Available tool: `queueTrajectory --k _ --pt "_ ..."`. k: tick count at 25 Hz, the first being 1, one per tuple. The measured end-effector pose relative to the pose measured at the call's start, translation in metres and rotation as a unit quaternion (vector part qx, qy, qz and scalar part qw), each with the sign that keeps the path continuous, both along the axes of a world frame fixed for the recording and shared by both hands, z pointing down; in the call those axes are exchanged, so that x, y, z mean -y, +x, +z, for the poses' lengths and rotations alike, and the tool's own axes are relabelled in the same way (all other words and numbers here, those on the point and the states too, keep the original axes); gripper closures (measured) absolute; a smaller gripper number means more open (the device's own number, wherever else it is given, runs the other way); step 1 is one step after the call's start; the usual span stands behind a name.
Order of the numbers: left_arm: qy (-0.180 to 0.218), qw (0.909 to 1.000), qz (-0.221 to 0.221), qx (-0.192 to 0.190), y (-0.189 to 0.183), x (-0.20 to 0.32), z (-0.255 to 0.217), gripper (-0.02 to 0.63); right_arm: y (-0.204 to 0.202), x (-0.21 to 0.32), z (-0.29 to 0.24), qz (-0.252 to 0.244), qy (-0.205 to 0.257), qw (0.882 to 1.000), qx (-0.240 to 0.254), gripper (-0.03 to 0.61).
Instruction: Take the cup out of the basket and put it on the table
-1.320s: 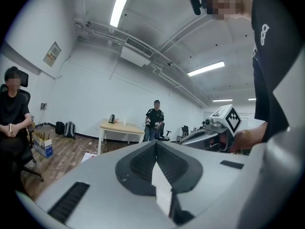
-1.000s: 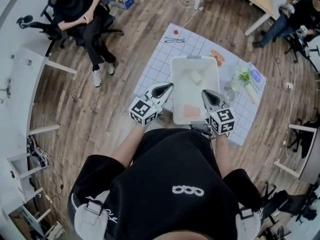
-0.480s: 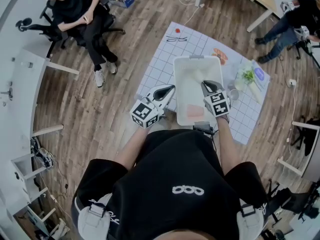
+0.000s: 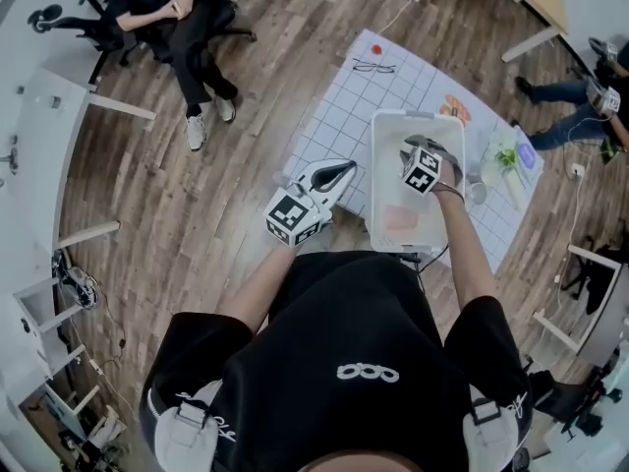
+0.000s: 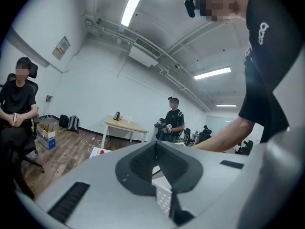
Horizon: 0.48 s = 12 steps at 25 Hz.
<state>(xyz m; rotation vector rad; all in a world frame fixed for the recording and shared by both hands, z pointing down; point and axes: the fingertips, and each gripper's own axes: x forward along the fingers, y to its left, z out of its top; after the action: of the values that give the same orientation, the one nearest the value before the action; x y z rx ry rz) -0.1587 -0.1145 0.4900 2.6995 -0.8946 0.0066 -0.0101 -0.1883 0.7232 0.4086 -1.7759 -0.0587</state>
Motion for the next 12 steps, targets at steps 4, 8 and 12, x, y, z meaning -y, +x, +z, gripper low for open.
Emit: queueTrajectory --k 4,8,12 --pt "-0.005 1.0 0.002 -0.004 -0.012 0.012 0.007 0.606 0.004 0.008 0.038 -0.07 -0.032 0.994 -0.077 0.451" --pt "-0.018 0.9998 0.002 -0.007 -0.021 0.018 0.017 0.606 0.006 0.01 0.058 -0.129 -0.044 0.983 -0.122 0.446" --pt "-0.028 0.9996 0.003 -0.007 -0.032 0.023 0.022 0.606 0.009 0.012 0.071 -0.156 -0.058 0.973 -0.162 0.446"
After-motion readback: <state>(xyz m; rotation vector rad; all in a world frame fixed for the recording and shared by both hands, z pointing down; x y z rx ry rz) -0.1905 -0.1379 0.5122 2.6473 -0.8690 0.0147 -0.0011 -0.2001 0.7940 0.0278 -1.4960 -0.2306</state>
